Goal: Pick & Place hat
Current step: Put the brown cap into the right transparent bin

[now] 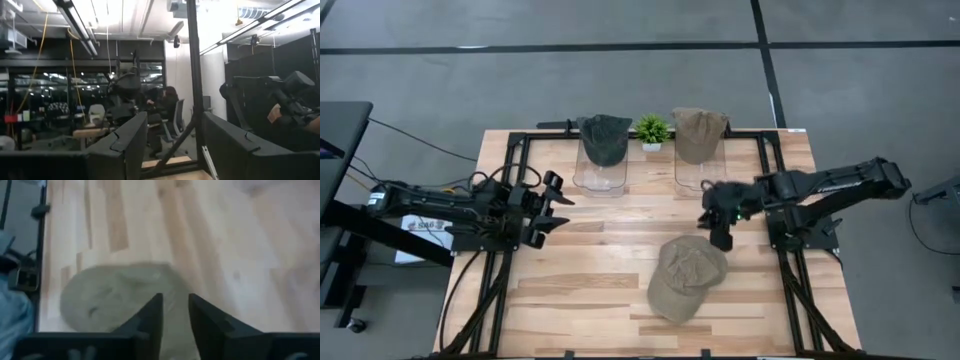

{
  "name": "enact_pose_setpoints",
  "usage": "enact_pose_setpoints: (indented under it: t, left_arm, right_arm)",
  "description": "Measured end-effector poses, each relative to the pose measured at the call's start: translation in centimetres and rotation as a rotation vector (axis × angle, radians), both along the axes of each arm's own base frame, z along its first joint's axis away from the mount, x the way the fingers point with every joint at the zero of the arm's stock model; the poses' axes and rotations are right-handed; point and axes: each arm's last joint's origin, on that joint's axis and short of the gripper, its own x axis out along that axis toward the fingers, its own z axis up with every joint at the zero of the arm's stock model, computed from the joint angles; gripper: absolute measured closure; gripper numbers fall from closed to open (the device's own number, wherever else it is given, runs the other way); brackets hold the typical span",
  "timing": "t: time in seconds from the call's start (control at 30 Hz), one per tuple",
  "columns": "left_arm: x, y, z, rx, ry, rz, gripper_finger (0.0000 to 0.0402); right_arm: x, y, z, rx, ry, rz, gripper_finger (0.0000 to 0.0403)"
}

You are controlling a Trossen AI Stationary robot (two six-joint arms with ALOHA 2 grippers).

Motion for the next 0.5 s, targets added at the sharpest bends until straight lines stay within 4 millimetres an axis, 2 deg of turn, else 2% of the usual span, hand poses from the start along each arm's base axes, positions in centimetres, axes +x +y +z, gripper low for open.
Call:
enact_pose_setpoints:
  t: [0.2,0.5]
  left_arm:
    - [1.0,-0.1,-0.5,-0.017,0.062,-0.03,0.0213]
    - [1.6,-0.2,-1.0,-0.066,0.118,-0.05,0.0213]
  right_arm:
    - [0.3,3.3,-1.0,-0.042,0.025,0.01,0.0258]
    - [1.5,6.3,-3.9,-0.085,0.13,-0.087,0.0227]
